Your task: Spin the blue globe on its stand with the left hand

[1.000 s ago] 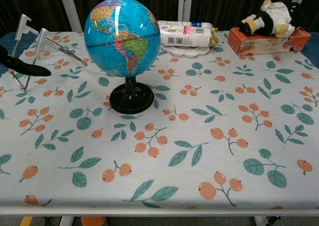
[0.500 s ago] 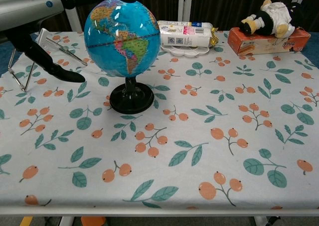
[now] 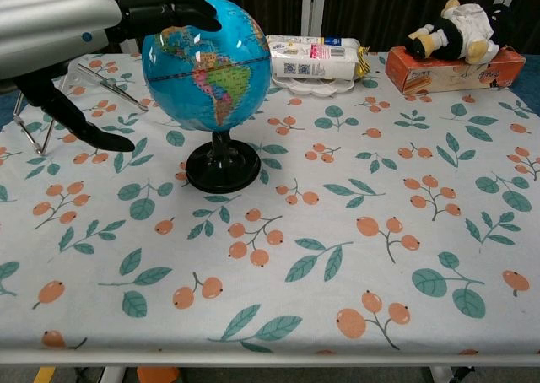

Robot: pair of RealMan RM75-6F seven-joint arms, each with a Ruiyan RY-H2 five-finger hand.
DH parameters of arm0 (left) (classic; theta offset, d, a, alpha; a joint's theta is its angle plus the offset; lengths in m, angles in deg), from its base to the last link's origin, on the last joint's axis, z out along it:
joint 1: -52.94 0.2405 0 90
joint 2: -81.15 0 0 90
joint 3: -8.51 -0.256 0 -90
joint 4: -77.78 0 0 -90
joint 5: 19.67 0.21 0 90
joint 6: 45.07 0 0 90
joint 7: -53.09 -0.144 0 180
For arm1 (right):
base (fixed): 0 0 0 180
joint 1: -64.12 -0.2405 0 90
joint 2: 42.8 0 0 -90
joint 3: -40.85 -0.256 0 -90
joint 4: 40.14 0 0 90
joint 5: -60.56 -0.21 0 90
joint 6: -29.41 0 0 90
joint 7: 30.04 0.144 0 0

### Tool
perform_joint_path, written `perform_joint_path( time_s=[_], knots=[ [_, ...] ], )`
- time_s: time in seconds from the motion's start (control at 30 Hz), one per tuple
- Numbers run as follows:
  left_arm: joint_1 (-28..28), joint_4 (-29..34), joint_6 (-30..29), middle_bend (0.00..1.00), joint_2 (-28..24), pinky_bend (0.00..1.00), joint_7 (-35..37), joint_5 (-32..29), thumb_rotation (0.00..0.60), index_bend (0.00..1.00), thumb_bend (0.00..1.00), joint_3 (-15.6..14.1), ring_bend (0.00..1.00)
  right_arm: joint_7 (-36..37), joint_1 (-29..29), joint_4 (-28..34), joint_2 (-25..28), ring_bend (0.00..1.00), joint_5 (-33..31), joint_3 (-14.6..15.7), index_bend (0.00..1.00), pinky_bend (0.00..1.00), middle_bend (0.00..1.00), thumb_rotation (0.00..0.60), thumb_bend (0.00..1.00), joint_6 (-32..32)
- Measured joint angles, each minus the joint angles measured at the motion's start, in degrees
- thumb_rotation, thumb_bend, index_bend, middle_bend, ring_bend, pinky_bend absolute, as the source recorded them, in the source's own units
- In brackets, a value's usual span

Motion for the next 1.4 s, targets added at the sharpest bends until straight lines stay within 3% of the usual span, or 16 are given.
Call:
perform_joint_path(
  time_s=[0.33, 0.5, 0.9, 1.17, 1.4],
  knots=[
    [1.01, -0.37, -1.51, 0.06, -0.92, 0.00, -0.23, -0.69, 0.600, 0.08, 0.06, -1.36, 0.00, -0.02, 0.00, -0.10, -0.11, 0.00, -0.10, 0.07, 0.00, 0.00, 0.00, 0.600, 0.29, -0.17],
    [2.43, -0.78, -2.67, 0.15, -1.99, 0.00, -0.20, -1.23, 0.600, 0.08, 0.06, -2.43, 0.00, -0.17, 0.04, -0.02, -0.07, 0.00, -0.03, 0.09, 0.00, 0.00, 0.00, 0.600, 0.29, -0.07],
    [5.49, -2.26, -7.30, 0.14, -4.73, 0.00, 1.29, -2.77, 0.600, 0.08, 0.06, -2.84, 0.00, -0.77, -0.06, 0.15, -0.28, 0.00, -0.13, 0.11, 0.00, 0.00, 0.00, 0.600, 0.29, -0.29],
    [5.24, -1.88, -10.64, 0.08, -4.36, 0.00, 2.39, 1.71, 0.600, 0.08, 0.06, -2.39, 0.00, -0.60, 0.02, -0.09, -0.33, 0.00, -0.23, 0.17, 0.00, 0.00, 0.00, 0.600, 0.29, -0.33],
    [1.96, -1.40, -8.40, 0.07, -2.37, 0.00, 2.45, 4.84, 0.600, 0.08, 0.06, -1.98, 0.00, -0.18, -0.05, -0.44, -0.51, 0.00, -0.37, 0.14, 0.00, 0.00, 0.00, 0.600, 0.29, -0.57]
  ],
)
